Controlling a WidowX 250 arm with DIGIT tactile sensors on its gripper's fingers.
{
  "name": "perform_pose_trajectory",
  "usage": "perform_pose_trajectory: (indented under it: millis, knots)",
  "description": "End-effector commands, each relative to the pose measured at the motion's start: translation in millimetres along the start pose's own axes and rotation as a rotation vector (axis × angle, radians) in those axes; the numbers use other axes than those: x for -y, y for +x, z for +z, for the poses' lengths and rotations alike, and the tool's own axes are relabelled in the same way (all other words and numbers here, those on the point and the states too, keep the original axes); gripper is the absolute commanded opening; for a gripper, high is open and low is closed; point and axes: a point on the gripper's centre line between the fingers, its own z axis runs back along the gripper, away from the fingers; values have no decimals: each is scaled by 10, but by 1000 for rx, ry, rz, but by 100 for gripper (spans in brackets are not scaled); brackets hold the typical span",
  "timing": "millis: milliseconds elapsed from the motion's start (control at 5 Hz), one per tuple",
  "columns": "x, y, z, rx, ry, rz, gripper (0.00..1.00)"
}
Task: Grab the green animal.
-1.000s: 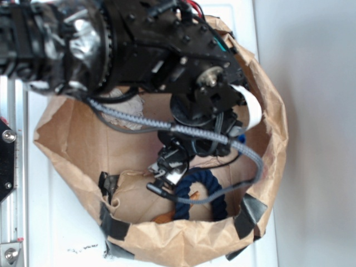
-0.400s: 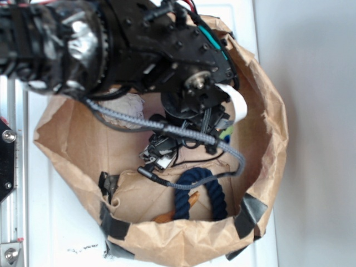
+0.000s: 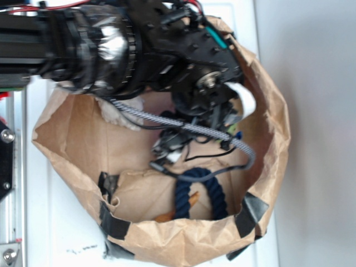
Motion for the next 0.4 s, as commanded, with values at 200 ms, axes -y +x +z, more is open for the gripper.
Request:
perform_pose_trajectory:
  millis: [200]
  knots:
    - [-495,378,-29,79,97,31,100]
